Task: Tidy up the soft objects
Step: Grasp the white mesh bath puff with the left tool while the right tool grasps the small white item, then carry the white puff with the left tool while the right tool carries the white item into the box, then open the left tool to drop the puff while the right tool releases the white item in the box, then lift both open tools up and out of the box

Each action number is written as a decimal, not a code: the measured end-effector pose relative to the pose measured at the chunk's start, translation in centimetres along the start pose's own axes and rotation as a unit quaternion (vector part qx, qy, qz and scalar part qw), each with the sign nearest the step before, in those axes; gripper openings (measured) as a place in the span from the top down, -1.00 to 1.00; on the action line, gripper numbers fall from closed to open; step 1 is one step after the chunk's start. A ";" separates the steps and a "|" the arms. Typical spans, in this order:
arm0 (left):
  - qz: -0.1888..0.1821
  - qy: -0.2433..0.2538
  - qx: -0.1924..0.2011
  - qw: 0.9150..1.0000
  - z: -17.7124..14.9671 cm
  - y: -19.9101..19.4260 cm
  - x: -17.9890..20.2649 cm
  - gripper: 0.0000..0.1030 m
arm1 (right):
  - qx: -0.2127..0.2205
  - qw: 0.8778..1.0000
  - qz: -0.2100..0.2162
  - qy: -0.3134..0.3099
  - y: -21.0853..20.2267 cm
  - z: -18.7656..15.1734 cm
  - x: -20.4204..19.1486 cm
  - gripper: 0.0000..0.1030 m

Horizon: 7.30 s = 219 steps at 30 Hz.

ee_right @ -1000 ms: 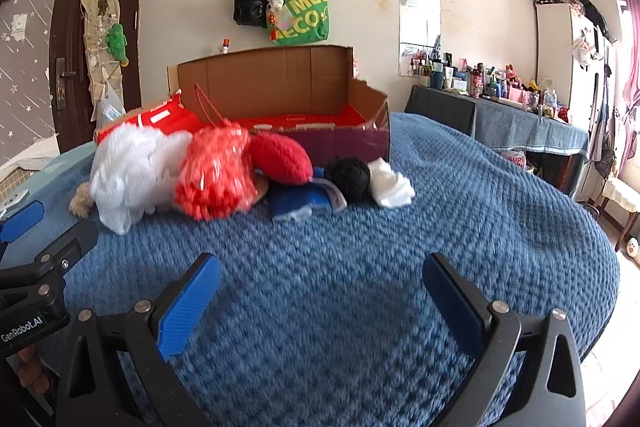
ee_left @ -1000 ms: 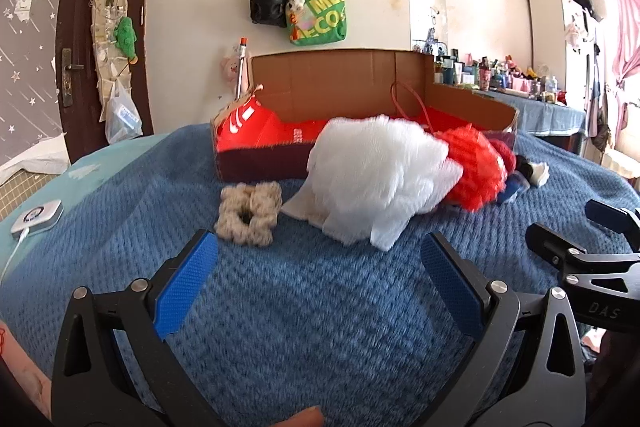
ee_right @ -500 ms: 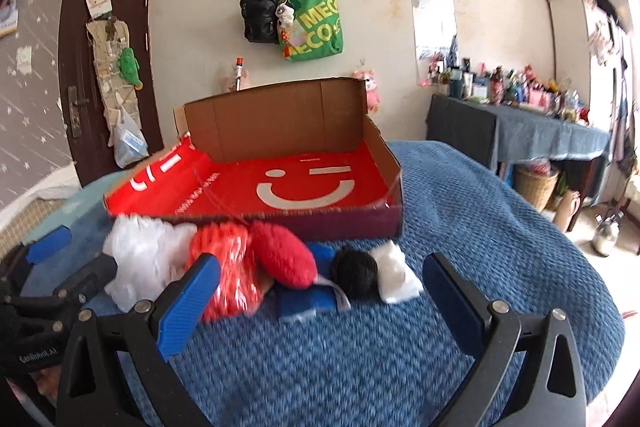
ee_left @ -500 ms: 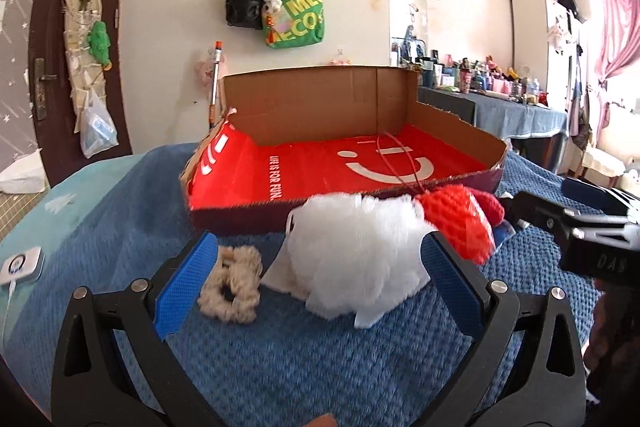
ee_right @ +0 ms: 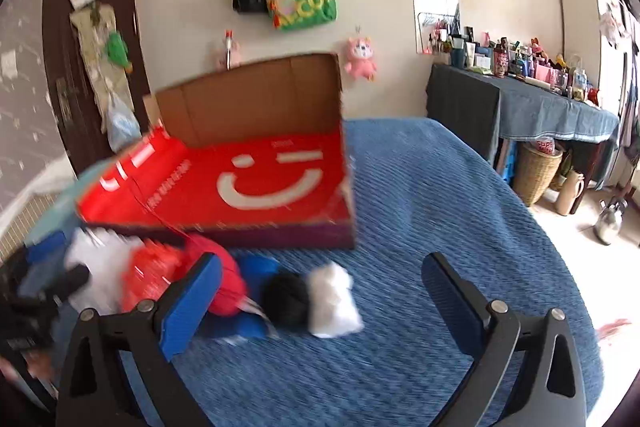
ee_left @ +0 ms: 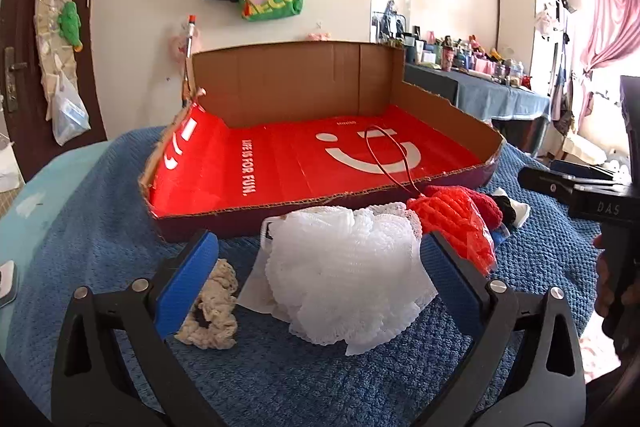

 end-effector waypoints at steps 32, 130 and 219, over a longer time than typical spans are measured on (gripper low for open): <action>-0.088 -0.018 -0.025 0.996 1.6 0.4 0.8 0.42 | -0.060 0.995 0.080 0.011 0.2 -0.2 2.2 0.76; 0.037 -0.008 -0.164 0.986 10.2 27.0 -9.8 -0.22 | -0.256 0.958 -0.040 -0.122 30.1 11.4 -5.1 0.33; 0.037 0.004 0.190 0.981 11.3 -7.1 -1.6 -1.00 | 0.158 0.984 -0.034 -0.080 -6.6 8.1 -9.0 -1.00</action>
Point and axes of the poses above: each gripper's, at about its wrist camera, not at the fingertips, and y roughly the way its jaws point, x to its right, z to its top, the point moved 4 cm from there along y, roughly the way its jaws point, and after that the axes turned 8 degrees about x, right-handed, at the moved point
